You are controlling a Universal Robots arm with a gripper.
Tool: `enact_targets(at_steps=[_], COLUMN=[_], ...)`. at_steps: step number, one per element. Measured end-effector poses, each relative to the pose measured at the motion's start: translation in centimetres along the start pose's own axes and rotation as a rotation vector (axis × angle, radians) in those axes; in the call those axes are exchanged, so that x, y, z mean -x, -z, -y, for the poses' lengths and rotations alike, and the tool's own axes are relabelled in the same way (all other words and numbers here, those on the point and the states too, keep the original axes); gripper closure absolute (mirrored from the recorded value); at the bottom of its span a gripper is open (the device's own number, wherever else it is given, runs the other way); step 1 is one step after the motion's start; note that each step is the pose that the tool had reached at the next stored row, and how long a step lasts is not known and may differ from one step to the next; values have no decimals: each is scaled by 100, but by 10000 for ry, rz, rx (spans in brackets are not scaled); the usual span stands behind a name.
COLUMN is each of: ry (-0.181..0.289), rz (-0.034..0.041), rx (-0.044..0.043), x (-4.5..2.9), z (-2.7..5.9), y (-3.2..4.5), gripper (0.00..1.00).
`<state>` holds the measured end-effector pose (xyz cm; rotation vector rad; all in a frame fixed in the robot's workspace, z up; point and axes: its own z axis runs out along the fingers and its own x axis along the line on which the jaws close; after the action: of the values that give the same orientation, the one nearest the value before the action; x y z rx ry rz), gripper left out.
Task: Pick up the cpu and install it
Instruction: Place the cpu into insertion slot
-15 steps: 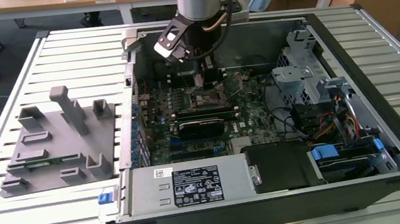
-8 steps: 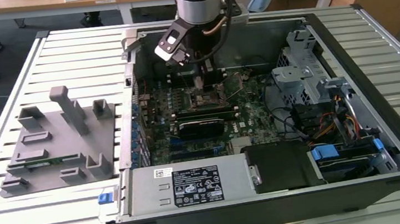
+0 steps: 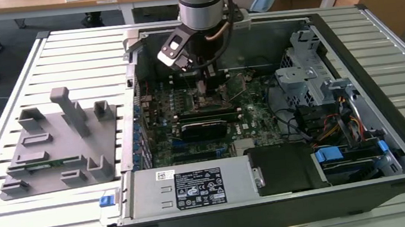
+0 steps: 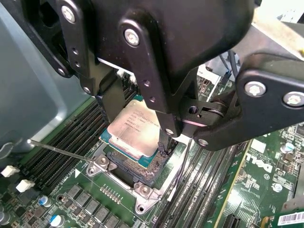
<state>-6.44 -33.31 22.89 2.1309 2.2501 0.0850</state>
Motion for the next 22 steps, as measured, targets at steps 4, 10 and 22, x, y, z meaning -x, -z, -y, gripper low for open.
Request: enact_targets(at_steps=[4, 10, 22], ry=[-4, -14, -39], rz=[2, 0, 3], rx=[-1, 1, -3], x=[6, 11, 13], z=[2, 7, 11], y=[-26, -91, -205], gripper=[47, 47, 47])
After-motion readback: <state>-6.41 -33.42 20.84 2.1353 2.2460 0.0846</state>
